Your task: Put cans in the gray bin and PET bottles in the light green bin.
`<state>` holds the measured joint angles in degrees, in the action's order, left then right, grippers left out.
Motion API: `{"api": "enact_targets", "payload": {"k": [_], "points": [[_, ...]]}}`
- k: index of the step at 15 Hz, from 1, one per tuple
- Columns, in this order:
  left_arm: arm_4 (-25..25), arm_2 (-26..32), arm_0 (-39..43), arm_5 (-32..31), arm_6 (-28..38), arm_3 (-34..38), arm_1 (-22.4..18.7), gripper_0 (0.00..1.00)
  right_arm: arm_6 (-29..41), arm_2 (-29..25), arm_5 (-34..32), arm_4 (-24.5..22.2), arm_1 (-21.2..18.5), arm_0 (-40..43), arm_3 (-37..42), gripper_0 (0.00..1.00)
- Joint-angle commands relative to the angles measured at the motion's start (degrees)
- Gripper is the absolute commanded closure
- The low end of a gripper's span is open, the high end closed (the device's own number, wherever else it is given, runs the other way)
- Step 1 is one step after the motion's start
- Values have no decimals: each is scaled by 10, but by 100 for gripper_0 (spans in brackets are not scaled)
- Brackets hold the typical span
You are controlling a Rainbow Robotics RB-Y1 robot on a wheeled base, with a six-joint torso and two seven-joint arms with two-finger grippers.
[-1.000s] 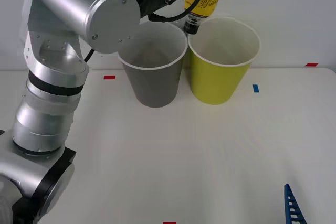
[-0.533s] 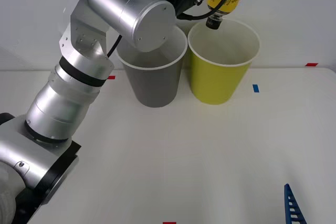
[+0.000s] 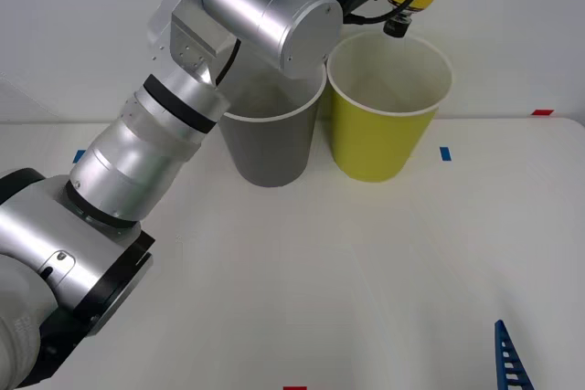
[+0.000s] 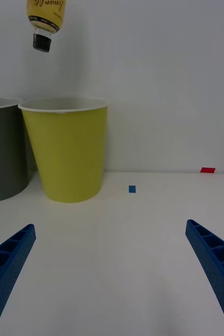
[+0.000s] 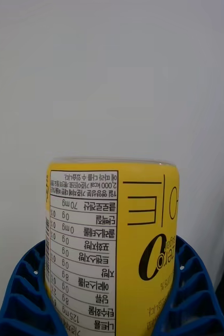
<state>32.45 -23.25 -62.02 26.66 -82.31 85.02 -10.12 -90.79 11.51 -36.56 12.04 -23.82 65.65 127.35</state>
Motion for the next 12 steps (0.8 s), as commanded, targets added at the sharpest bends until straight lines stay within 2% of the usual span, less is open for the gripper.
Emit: {"api": "enact_targets", "payload": {"k": [1, 3, 7, 12], "points": [[1, -1, -2, 0, 1, -6, 5, 100, 0, 0, 0, 0, 0, 0, 0, 0], [1, -1, -2, -8, -1, -19, 8, 100, 0, 0, 0, 0, 0, 0, 0, 0], [-9, -25, -2, -153, -13, -122, 31, 100, 0, 0, 0, 0, 0, 0, 0, 0], [-21, -25, -3, -170, -24, -142, 41, 100, 0, 0, 0, 0, 0, 0, 0, 0]]}}
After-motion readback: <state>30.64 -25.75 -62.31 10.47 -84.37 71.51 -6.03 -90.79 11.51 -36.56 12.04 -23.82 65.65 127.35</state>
